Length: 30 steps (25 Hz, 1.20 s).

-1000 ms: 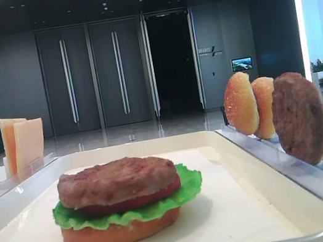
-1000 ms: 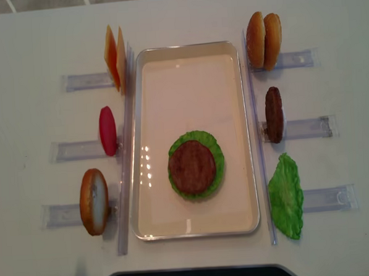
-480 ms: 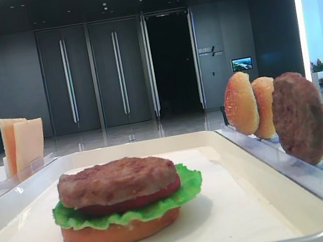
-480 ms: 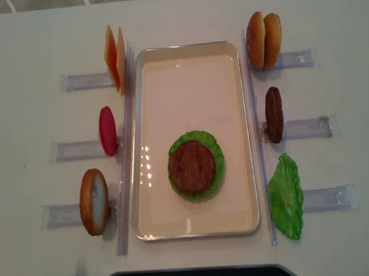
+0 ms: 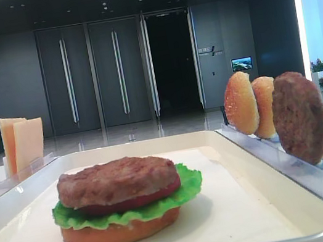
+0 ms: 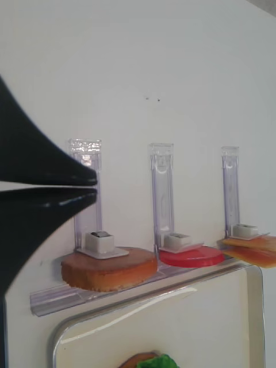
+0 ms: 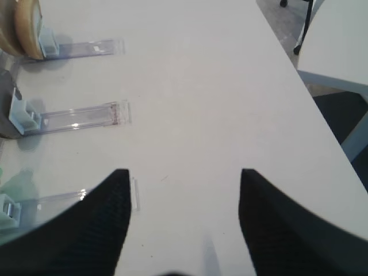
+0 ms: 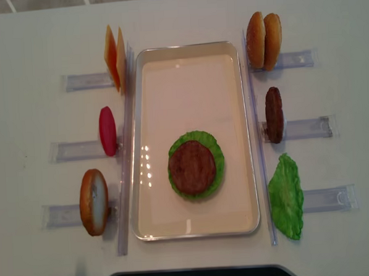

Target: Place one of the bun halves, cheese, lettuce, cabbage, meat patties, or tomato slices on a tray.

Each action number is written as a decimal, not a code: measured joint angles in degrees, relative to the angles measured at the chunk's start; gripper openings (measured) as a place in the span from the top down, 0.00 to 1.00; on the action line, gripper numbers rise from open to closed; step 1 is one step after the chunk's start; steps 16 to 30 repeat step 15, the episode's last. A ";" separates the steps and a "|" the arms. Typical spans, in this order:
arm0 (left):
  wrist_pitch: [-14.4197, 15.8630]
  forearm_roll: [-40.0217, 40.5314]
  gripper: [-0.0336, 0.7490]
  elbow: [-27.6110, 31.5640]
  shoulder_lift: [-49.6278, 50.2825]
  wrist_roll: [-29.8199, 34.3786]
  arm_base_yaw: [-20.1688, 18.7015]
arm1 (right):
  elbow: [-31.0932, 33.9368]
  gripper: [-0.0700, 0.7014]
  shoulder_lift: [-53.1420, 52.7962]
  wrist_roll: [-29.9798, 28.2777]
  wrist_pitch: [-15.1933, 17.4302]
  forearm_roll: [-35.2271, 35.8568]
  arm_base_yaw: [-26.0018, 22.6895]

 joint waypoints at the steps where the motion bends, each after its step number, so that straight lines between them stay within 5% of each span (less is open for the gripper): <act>1: 0.00 0.00 0.96 0.00 0.00 0.00 0.00 | 0.30 0.36 0.00 0.02 -0.24 0.00 0.00; 30: 0.00 0.00 0.96 0.00 0.00 0.00 0.00 | 0.34 0.36 0.00 0.21 -1.12 0.59 0.00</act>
